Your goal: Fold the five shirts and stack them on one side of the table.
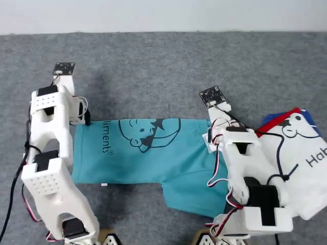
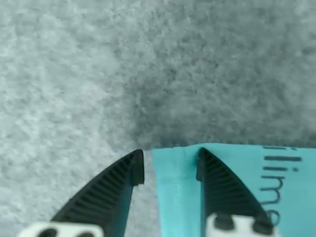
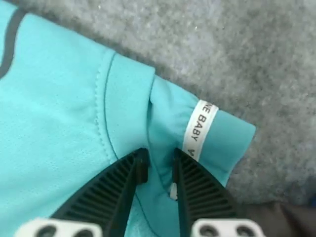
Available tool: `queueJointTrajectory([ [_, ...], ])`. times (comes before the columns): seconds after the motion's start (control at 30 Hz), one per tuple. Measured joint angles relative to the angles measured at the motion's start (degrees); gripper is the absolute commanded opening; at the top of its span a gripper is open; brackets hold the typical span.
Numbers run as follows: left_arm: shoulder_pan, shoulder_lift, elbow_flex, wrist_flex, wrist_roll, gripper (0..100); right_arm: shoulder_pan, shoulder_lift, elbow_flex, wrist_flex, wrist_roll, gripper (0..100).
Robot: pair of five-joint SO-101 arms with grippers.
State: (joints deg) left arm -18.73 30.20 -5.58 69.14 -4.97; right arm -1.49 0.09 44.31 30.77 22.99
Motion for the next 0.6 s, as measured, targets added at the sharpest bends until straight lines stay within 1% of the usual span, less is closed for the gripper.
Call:
queueJointTrajectory([
  [0.1, -0.18, 0.26, -2.55, 0.79, 0.0, 18, 0.0, 0.0, -0.53, 0.97, 0.0, 10.4],
  [0.2, -0.26, 0.26, -5.45, 0.88, -0.09, 18, 0.0, -1.67, -1.23, 5.01, 0.0, 10.4],
  [0.33, -0.35, 0.26, -7.91, 0.88, -0.09, 18, 0.44, -8.7, -1.23, 11.87, 0.0, 10.3],
  [0.4, -0.35, 0.26, -9.76, 2.2, -0.09, 18, 0.44, -13.45, -1.23, 15.91, 0.7, 9.1],
  [0.5, -0.35, 0.26, -16.44, 8.79, 0.09, 18, -1.23, -21.54, -1.23, 24.0, 4.84, 6.6],
  [0.6, -0.18, 0.26, -27.78, 19.6, 0.09, 18, -3.52, -28.92, -1.23, 33.67, 8.7, 9.5],
])
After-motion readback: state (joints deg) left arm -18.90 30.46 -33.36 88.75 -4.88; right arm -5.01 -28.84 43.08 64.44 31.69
